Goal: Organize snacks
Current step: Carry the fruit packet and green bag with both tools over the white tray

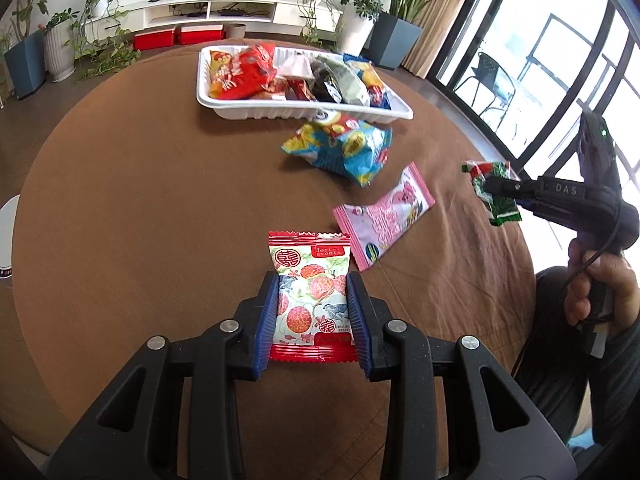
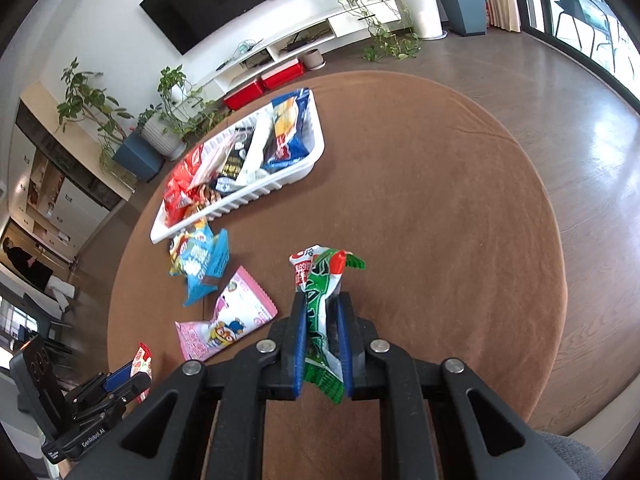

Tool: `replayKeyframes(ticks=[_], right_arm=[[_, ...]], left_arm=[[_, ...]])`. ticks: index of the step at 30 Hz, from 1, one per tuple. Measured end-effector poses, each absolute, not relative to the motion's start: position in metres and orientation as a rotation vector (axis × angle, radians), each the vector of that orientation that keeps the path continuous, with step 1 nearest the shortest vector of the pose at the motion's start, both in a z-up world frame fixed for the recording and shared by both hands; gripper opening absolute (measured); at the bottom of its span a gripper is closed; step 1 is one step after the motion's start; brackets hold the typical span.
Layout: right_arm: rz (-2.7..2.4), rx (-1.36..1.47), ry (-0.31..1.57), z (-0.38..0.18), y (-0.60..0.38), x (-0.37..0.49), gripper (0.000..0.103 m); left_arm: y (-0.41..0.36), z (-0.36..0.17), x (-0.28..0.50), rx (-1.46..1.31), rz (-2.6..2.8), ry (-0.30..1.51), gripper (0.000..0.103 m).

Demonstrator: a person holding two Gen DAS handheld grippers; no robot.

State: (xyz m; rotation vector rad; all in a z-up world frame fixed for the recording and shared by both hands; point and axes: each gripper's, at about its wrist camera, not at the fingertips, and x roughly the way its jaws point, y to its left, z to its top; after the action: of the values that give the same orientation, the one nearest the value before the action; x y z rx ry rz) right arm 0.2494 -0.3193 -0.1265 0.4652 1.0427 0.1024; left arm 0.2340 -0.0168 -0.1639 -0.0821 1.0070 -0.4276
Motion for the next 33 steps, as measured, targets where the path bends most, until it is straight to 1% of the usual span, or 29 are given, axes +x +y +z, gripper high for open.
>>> replayKeyframes(ticks=[6,11,17,23,28,33], right_arm=[[0.092,0.486,1.012,-0.113,-0.335,0.262,0.015],[0.119,0.466,0.96,-0.087,-0.338,0.285,0.015],[0.193,0.409,0.882,-0.045,-0.319,0.328,0.015],[0.264,0.354,0.856,-0.022,-0.291,0.381,0.015],[0.304,0.332,0.871,-0.026,-0.27,0.416,0.015],[0.324,0.325,0.928,-0.051,-0.255,0.449,0.016]], left_arm=[[-0.004,-0.144,0.253,-0.117,-0.418,0.964,0.031],[0.0,-0.12,0.281,-0.118,-0.42,0.917,0.031],[-0.008,-0.08,0.332,-0.097,-0.428,0.849,0.031],[-0.026,-0.058,0.396,-0.081,-0.447,0.83,0.031],[-0.039,-0.055,0.443,-0.076,-0.448,0.844,0.031],[-0.06,-0.071,0.486,-0.064,-0.444,0.887,0.031]])
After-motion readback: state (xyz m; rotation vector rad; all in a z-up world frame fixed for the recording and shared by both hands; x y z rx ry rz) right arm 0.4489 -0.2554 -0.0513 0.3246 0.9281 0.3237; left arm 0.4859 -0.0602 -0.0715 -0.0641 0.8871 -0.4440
